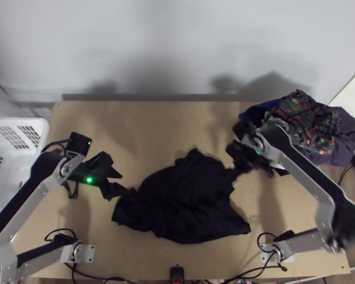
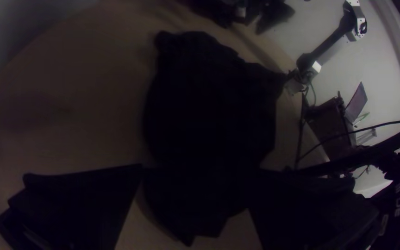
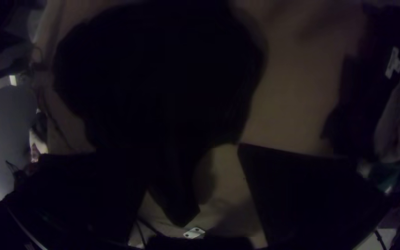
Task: Fold the t-shirt
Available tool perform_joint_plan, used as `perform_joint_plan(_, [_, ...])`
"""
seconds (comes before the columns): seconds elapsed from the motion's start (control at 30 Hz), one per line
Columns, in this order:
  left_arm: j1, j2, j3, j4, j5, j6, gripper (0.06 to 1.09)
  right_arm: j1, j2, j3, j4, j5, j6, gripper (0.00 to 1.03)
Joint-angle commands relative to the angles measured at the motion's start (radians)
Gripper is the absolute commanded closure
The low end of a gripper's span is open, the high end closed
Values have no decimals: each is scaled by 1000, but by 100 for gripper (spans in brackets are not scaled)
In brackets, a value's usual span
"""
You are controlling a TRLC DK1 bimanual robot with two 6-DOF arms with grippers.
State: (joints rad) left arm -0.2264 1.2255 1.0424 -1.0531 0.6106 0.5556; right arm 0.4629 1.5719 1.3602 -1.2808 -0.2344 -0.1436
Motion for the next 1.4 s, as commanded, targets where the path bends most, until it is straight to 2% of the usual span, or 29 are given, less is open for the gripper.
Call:
perform_joint_plan(0.0, [76,103,10,41,-17,33,11,-29,212,188,123,0,-5,33])
perform_joint_plan(0.13, [142,160,31,76,-35,33,13,-63,304,228,176,0,-19,34])
perform_joint_plan(0.23, [133,200,21,91,-58,52,13,-75,369,258,219,-6,-44,44])
perform_joint_plan(0.7, [88,236,34,108,-63,63,13,-59,519,359,227,-39,-73,43])
perform_joint_plan(1.37, [76,249,36,110,-63,73,13,-50,485,234,255,-57,-74,43])
